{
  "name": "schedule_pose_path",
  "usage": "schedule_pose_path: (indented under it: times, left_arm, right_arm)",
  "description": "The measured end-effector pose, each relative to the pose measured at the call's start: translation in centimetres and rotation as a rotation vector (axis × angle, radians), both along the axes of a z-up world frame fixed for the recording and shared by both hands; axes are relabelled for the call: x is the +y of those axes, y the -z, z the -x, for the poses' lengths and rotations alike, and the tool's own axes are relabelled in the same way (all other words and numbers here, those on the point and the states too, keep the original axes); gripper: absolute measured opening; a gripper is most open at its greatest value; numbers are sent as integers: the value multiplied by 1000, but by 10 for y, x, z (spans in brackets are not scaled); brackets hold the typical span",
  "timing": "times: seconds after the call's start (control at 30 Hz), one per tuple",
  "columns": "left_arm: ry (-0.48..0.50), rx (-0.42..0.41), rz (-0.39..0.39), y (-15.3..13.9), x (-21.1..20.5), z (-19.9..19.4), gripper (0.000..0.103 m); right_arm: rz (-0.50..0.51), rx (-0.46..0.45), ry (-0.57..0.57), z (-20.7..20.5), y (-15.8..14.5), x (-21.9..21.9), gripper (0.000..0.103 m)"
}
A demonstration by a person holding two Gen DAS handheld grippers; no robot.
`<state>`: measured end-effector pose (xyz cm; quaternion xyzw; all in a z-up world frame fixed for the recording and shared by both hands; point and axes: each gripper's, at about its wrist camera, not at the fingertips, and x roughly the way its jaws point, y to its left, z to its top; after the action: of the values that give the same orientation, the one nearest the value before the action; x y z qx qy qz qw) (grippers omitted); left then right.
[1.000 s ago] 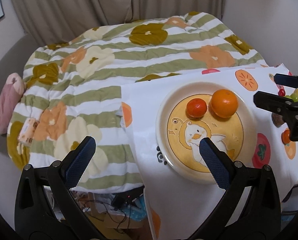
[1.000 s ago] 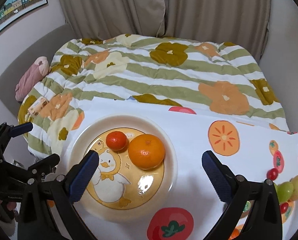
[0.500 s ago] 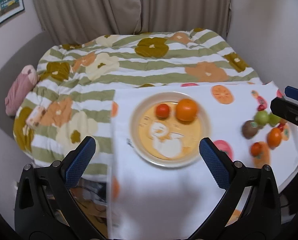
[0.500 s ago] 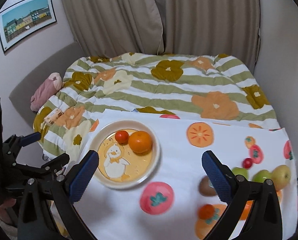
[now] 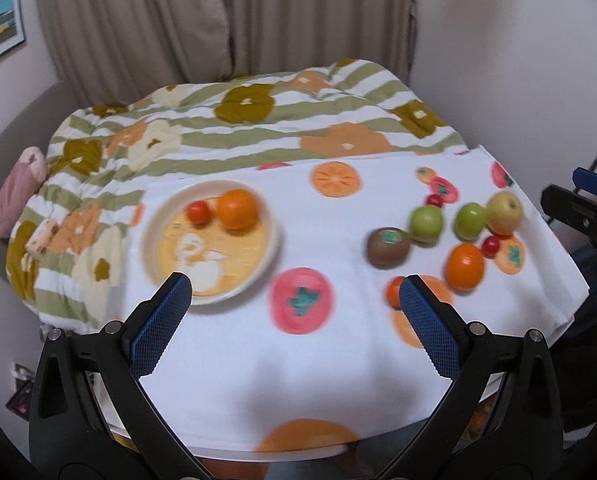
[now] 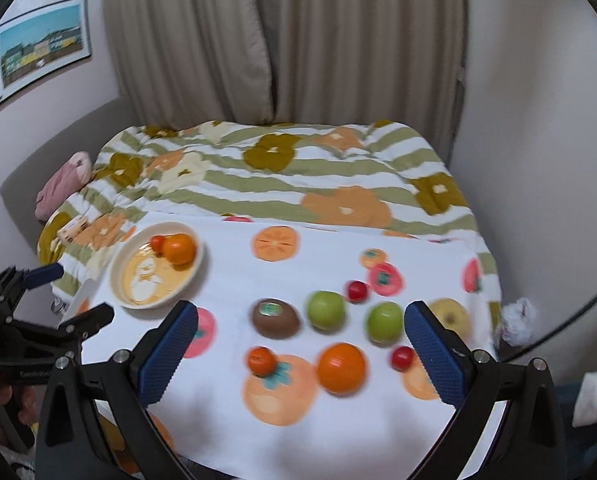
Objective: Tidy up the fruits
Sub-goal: 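Move both tools back toward the remaining fruit, then grasp the big orange with the left tool while the right tool grasps the yellow apple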
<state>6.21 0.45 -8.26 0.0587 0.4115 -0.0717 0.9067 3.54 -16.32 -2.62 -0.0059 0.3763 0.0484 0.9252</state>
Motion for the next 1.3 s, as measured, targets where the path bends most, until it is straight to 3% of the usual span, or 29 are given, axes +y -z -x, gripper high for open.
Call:
schedule_pose_path:
  times: [0.2,0.5,0.97,1.13,1.3]
  left_arm:
    - [56,17,3,21,-61,6,103]
    - [157,72,-27,62,-139,-1,103]
    - [176,161,-46,115,-190,-33,103]
    - [188,189,-66,127,-201,-39,88]
    - [201,202,-74,134,-207,-41,87]
  right_arm:
    - [15,24,25,3,21,-55,103]
    - [89,66,-33,-12,57,-117,103]
    - [127,155,-188,-69,115,-158,103]
    - [152,173,-245,-77,129,-159,103]
    - [157,189,-273,-87,136,-158,99]
